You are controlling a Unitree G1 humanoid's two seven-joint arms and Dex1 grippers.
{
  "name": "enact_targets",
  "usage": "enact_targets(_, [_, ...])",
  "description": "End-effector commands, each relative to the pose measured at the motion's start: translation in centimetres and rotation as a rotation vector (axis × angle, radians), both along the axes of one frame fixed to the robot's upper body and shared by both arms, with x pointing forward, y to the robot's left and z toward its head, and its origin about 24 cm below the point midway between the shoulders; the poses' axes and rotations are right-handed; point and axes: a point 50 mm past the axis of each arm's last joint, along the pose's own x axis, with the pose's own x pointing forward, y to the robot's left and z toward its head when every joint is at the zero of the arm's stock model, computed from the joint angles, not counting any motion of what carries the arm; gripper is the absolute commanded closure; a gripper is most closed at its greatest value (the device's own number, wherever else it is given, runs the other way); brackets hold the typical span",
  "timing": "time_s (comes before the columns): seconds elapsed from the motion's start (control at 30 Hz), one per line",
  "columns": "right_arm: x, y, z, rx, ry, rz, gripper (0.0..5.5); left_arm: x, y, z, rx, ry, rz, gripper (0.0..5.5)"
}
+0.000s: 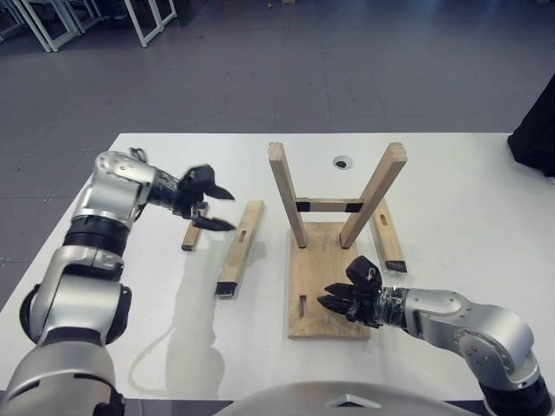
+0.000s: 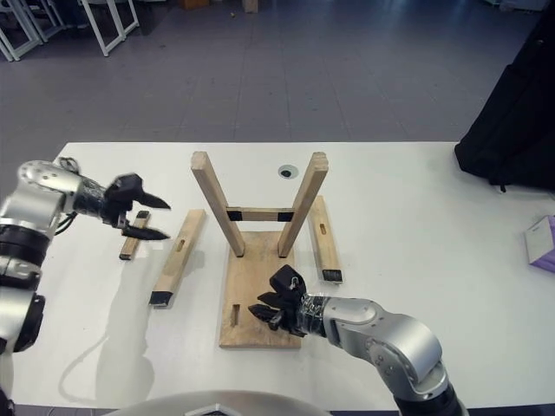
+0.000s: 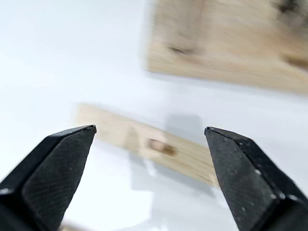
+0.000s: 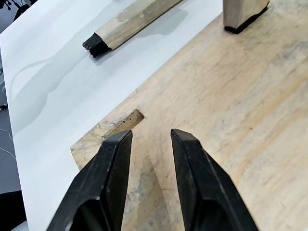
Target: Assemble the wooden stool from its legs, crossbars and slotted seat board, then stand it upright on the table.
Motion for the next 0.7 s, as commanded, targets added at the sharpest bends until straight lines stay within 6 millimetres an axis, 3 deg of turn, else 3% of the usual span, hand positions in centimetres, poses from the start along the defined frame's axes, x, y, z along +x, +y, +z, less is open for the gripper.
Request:
enact_targets(0.03, [1.7,0.2,2.5,0.046,-0.162,-0.152,4.04,-3.9,2.6,-0.5,-0.178,-0.21,0.731,1.32])
enact_targets(0.1, [2.1,0.4,3.4,0.072,-0.201,-0.207,4.04,-6.4,2.5,-2.7,-0.172,-0.186,0.946,1.32])
enact_targets(0.17, [2.3,0.6,3.9,0.086,-0.215,-0.218,4.04,-8.0,1.9,-4.8,-0.14,-0.144,1.032,1.32])
enact_targets(0.3, [2.4,0.6,3.9,0.064,-0.204,-0.198,4.04,-9.9,0.8,-7.6,-0.111,-0.03,1.083,1.32])
enact_targets(0.4, [2.5,0.7,4.0,0.054,-0.195,-0.18,4.04,-11.0,1.2,-9.9,-0.061,0.056,1.092,1.32])
enact_targets(0.6, [2.7,0.8,4.3,0.056,-0.19,-0.146,4.04,-10.4,1.9,-15.5,0.027,0.198,1.123,1.32])
enact_targets(0.7, [2.9,0.8,4.5,0.053,-0.19,-0.121,4.04,-9.8,1.5,-16.8,-0.03,0.249,1.156,1.46])
